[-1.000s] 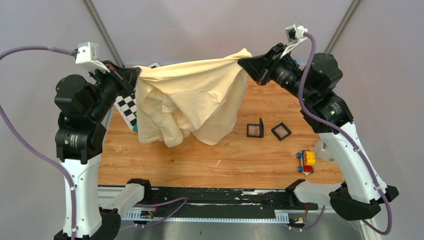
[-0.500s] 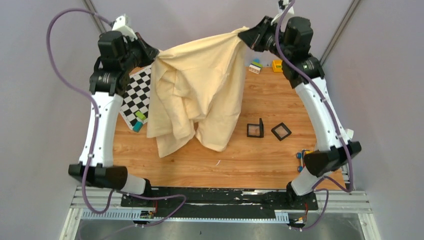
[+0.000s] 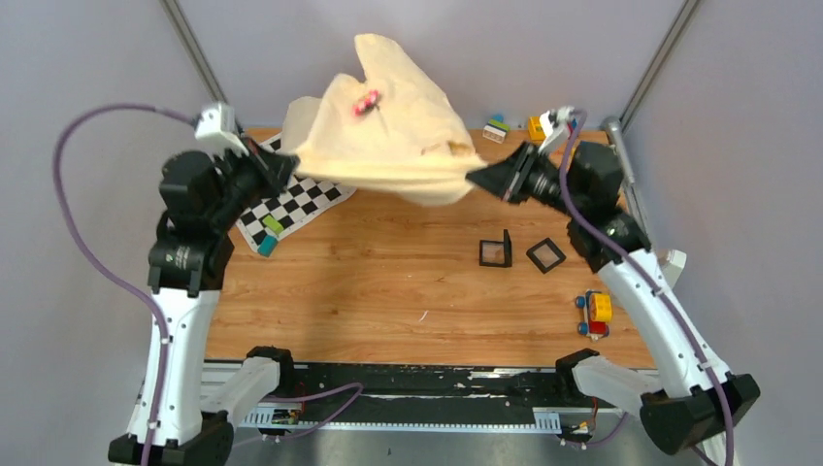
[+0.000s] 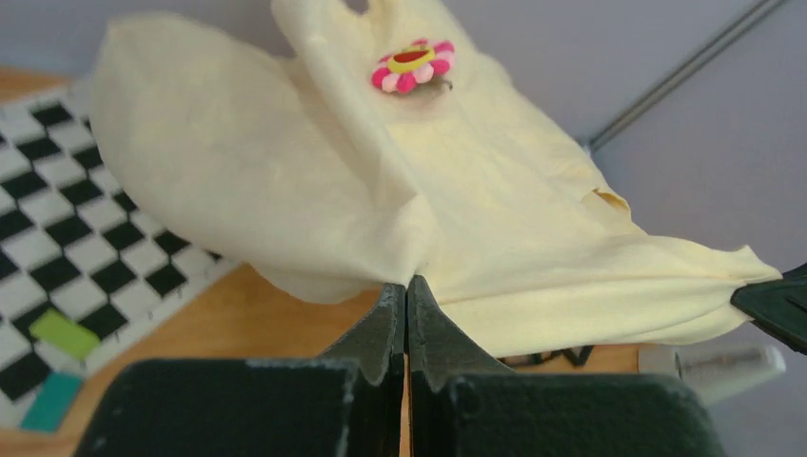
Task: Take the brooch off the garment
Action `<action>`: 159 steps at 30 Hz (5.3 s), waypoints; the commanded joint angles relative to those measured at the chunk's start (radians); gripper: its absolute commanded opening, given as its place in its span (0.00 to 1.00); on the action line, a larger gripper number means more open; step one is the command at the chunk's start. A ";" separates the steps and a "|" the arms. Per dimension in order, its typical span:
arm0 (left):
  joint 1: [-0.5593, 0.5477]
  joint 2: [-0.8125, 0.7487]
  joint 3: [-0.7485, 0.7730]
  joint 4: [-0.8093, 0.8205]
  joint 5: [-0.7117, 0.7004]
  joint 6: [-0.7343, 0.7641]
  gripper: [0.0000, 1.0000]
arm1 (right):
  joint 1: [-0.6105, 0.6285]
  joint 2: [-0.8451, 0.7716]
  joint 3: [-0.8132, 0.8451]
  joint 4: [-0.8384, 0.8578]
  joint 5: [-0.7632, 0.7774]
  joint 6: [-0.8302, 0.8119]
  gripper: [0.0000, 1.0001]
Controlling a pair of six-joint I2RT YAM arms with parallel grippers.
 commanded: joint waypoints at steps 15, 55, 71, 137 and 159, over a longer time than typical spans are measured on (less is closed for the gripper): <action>-0.016 -0.350 -0.886 0.053 -0.122 -0.148 1.00 | 0.229 -0.048 -0.621 -0.037 0.226 -0.149 0.71; -0.252 0.726 -0.482 0.365 -0.338 0.094 0.82 | 0.250 1.019 0.289 -0.378 0.591 -0.350 0.08; -0.440 0.365 -0.714 0.684 -0.343 0.229 0.86 | 0.304 0.375 -0.253 0.158 0.371 -0.341 0.00; -0.404 0.289 -0.717 0.406 0.400 0.125 0.00 | 0.254 0.237 -0.399 0.070 0.197 -0.253 0.00; -0.426 0.195 -0.742 0.396 0.472 0.090 0.00 | 0.240 0.131 -0.444 -0.015 0.291 -0.244 0.00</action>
